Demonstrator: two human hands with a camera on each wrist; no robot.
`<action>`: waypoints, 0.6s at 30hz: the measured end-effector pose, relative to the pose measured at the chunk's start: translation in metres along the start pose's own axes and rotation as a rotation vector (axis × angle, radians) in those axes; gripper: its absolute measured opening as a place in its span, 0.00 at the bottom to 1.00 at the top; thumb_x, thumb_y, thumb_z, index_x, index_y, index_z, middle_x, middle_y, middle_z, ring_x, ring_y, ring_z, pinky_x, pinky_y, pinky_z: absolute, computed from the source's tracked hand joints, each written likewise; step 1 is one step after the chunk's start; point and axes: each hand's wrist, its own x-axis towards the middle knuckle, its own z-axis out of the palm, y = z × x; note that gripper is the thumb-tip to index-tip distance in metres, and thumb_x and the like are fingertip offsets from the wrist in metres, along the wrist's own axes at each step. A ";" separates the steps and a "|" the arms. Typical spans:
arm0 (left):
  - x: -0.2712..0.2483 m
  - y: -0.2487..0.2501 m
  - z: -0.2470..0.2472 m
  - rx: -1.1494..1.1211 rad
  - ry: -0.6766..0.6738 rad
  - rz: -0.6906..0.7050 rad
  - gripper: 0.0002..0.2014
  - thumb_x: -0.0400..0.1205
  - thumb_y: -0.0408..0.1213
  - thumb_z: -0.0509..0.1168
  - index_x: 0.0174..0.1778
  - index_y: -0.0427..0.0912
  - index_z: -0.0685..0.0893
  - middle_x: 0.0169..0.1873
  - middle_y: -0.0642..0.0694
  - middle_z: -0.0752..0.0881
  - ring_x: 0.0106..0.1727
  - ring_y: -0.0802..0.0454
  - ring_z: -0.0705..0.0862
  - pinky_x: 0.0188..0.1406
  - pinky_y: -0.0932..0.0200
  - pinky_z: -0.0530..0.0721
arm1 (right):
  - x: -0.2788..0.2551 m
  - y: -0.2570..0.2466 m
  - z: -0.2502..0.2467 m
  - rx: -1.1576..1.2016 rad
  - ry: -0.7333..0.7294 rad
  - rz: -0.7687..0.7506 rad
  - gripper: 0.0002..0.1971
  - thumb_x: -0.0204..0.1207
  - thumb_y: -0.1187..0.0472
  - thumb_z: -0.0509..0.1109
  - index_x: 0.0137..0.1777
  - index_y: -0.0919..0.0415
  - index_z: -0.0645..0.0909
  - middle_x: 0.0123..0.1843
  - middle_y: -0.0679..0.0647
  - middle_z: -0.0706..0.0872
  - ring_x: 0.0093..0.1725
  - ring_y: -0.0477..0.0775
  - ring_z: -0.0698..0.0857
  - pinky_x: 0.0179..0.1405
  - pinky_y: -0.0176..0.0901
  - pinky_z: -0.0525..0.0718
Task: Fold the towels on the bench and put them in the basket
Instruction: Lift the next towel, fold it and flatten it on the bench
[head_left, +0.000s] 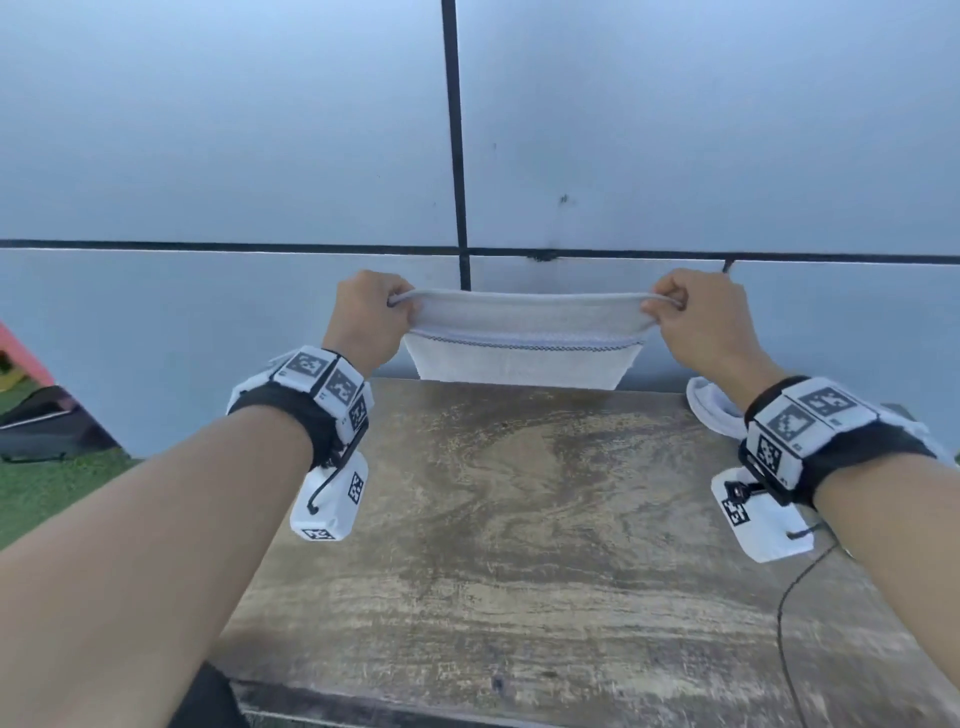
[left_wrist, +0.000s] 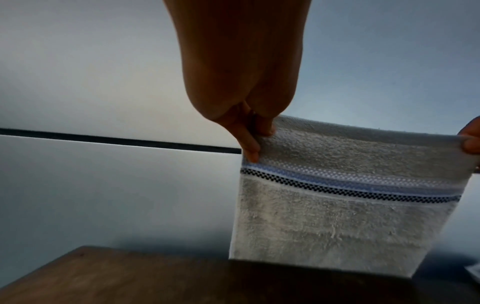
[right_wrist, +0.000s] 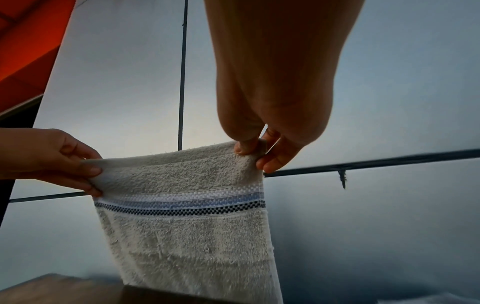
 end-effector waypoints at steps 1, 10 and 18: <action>-0.010 -0.006 0.000 0.008 -0.040 -0.019 0.09 0.82 0.26 0.66 0.38 0.38 0.87 0.26 0.46 0.79 0.30 0.49 0.75 0.23 0.66 0.72 | -0.011 0.003 0.001 -0.013 -0.021 0.006 0.03 0.80 0.64 0.72 0.49 0.64 0.86 0.43 0.55 0.86 0.44 0.54 0.81 0.45 0.37 0.71; -0.099 -0.042 -0.003 0.117 -0.223 -0.094 0.17 0.81 0.29 0.69 0.27 0.49 0.83 0.24 0.46 0.80 0.26 0.49 0.74 0.22 0.62 0.70 | -0.101 0.017 -0.002 -0.057 -0.169 0.024 0.07 0.76 0.72 0.71 0.44 0.63 0.89 0.37 0.59 0.89 0.40 0.62 0.86 0.41 0.53 0.82; -0.155 -0.031 -0.025 0.068 -0.189 -0.110 0.08 0.79 0.25 0.71 0.39 0.42 0.91 0.27 0.48 0.82 0.27 0.52 0.76 0.23 0.66 0.70 | -0.150 -0.003 -0.030 -0.061 -0.129 -0.012 0.08 0.76 0.71 0.71 0.43 0.59 0.89 0.38 0.57 0.90 0.42 0.59 0.86 0.44 0.52 0.83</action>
